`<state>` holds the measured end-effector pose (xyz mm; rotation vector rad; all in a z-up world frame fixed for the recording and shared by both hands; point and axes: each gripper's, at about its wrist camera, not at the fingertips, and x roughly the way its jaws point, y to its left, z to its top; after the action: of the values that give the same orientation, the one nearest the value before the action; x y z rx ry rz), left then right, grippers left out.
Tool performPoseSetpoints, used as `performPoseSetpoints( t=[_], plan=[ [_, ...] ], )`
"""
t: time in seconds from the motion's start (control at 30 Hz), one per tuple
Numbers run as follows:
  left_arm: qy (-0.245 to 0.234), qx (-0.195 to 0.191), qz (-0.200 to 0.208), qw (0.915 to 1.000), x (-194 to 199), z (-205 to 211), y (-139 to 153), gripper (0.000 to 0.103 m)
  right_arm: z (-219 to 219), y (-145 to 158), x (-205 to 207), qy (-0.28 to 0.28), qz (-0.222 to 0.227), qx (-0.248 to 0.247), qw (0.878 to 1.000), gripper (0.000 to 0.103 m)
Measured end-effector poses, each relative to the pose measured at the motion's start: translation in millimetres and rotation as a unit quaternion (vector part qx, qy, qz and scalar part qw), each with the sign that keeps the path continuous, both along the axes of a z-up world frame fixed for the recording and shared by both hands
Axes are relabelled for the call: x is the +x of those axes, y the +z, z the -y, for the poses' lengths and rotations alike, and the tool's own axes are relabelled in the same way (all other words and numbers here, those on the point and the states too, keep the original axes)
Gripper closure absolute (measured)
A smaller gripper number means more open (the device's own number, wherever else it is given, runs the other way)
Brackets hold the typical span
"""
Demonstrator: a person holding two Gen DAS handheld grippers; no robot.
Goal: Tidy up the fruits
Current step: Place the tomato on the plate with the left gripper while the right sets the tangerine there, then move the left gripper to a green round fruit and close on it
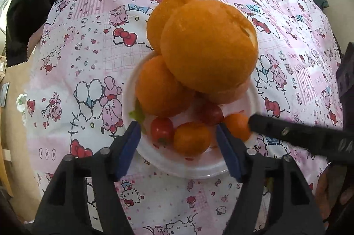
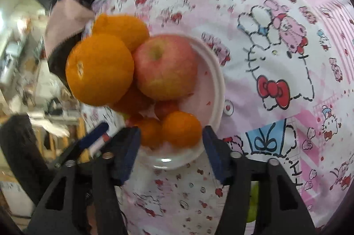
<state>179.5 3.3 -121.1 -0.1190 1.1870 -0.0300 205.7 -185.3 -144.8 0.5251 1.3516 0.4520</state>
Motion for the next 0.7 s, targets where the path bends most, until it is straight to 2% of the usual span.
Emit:
performPoseSetpoints(
  t=[0.07, 0.13, 0.37, 0.7],
  plan=[
    [0.002, -0.005, 0.001, 1.0, -1, -1, 2, 0.034, 4, 4, 2, -0.01, 0.007, -0.001, 1.0, 0.027],
    [0.001, -0.01, 0.003, 0.9999, -1, -2, 3, 0.034, 8, 6, 3, -0.022, 0.009, 0.0, 1.0, 0.023],
    [0.018, -0.019, 0.012, 0.9996, -4, -9, 10, 0.034, 13, 13, 4, -0.031, 0.015, -0.008, 0.999, 0.023],
    [0.012, -0.014, 0.037, 0.9992, -21, -4, 26, 0.034, 32, 45, -17, -0.056, 0.048, -0.012, 0.997, 0.023]
  ],
)
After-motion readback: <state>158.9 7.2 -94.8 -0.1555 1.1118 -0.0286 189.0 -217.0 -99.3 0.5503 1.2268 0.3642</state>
